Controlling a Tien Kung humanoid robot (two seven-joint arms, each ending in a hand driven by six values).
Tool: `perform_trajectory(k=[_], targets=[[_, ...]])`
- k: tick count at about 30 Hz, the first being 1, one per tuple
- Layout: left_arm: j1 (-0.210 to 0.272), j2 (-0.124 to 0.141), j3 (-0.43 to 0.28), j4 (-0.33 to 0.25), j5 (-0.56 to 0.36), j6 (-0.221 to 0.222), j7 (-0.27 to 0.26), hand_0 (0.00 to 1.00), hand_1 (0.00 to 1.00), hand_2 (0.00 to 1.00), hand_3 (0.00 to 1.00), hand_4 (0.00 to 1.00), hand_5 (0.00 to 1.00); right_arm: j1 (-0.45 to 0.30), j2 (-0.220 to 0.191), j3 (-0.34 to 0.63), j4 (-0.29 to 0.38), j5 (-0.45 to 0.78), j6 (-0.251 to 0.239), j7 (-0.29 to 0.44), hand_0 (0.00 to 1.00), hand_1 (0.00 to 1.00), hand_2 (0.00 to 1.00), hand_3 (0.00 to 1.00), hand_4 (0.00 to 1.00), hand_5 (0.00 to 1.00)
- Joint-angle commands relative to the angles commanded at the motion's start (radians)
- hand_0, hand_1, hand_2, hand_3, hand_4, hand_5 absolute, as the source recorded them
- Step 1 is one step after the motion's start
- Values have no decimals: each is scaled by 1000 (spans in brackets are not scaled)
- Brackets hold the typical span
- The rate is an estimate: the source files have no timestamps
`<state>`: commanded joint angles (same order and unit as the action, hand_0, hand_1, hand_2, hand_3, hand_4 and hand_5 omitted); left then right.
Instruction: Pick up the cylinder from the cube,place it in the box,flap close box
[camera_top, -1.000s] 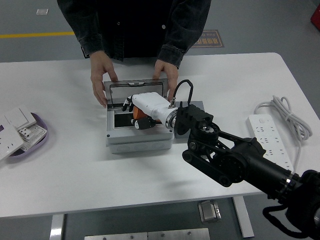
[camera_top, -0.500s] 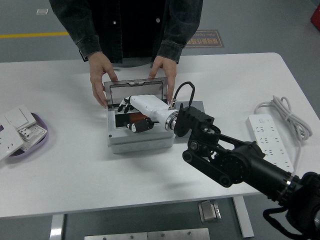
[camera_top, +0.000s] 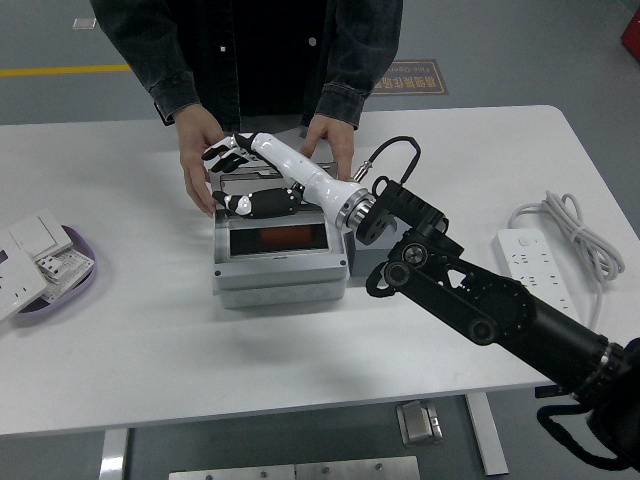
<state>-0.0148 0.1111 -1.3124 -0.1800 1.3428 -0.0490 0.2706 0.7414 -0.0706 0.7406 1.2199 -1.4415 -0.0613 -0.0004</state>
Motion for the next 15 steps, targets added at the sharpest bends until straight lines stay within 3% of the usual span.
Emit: perform_trajectory(k=[10, 15], targets=[[-1, 2, 0, 0, 3, -1, 1, 605, 582, 557, 598, 665, 281, 63, -31, -23, -144, -12, 10, -18, 778, 661, 649, 702, 684, 123], [1, 1, 2, 0, -1, 0, 0, 605, 582, 556, 597, 664, 281, 49, -64, -59, -130, -4, 14, -31, 782, 661, 648, 699, 677, 119]])
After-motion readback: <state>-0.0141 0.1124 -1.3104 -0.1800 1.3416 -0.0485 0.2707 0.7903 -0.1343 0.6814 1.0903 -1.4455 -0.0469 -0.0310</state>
